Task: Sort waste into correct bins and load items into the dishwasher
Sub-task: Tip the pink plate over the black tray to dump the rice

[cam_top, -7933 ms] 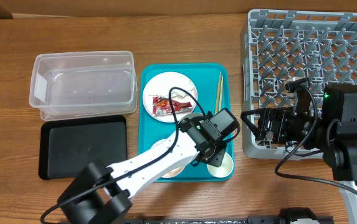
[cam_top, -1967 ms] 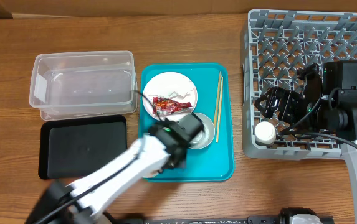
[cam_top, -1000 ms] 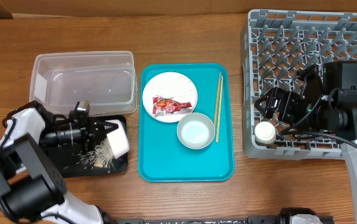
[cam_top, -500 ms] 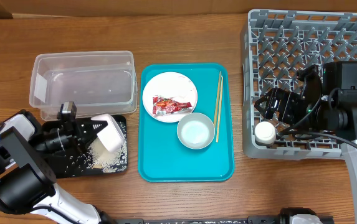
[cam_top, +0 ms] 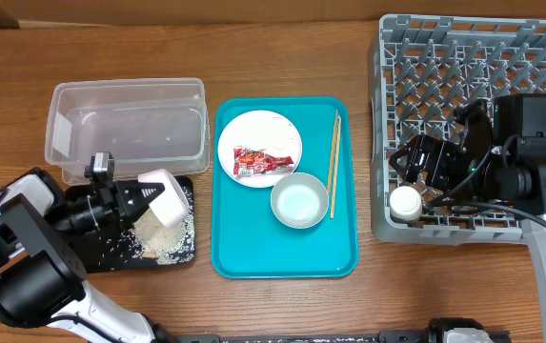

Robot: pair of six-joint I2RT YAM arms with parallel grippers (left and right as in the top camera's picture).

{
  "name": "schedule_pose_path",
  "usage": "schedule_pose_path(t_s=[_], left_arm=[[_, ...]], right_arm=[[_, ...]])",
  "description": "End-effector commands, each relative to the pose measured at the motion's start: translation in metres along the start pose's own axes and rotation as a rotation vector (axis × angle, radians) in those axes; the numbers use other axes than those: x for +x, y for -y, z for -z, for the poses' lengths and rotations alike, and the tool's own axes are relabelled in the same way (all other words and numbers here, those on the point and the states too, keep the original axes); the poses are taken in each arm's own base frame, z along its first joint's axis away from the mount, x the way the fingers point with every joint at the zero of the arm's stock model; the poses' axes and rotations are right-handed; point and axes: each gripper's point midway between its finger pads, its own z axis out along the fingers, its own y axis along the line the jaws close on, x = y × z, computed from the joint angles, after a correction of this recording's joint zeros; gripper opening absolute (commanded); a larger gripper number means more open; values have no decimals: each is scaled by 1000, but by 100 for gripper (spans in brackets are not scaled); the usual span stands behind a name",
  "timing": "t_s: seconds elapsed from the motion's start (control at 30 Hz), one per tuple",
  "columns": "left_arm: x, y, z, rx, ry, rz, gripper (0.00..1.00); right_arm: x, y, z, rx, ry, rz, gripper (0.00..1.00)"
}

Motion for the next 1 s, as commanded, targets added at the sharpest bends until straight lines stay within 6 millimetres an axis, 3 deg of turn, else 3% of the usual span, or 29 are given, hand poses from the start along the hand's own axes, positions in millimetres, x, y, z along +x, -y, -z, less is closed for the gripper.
schedule_pose_path(t_s=[0.0, 0.1, 0.2, 0.43, 0.67, 0.97], left_arm=[[-4, 12, -2, 28, 41, -56, 4], [-2, 14, -5, 22, 29, -153, 4], [-2, 16, -5, 28, 31, -86, 4], [22, 22, -27, -26, -106, -223, 4], [38, 47, -47, 6, -153, -142, 4], [84, 81, -88, 33, -314, -15, 4]], right_arm=[[-4, -5, 5, -14, 17, 14, 100], [-4, -5, 5, -14, 16, 14, 100], [-4, -5, 5, -14, 17, 14, 100], [-5, -5, 5, -15, 18, 15, 100], [-5, -5, 5, -14, 19, 15, 100], [-6, -6, 5, -16, 23, 17, 100]])
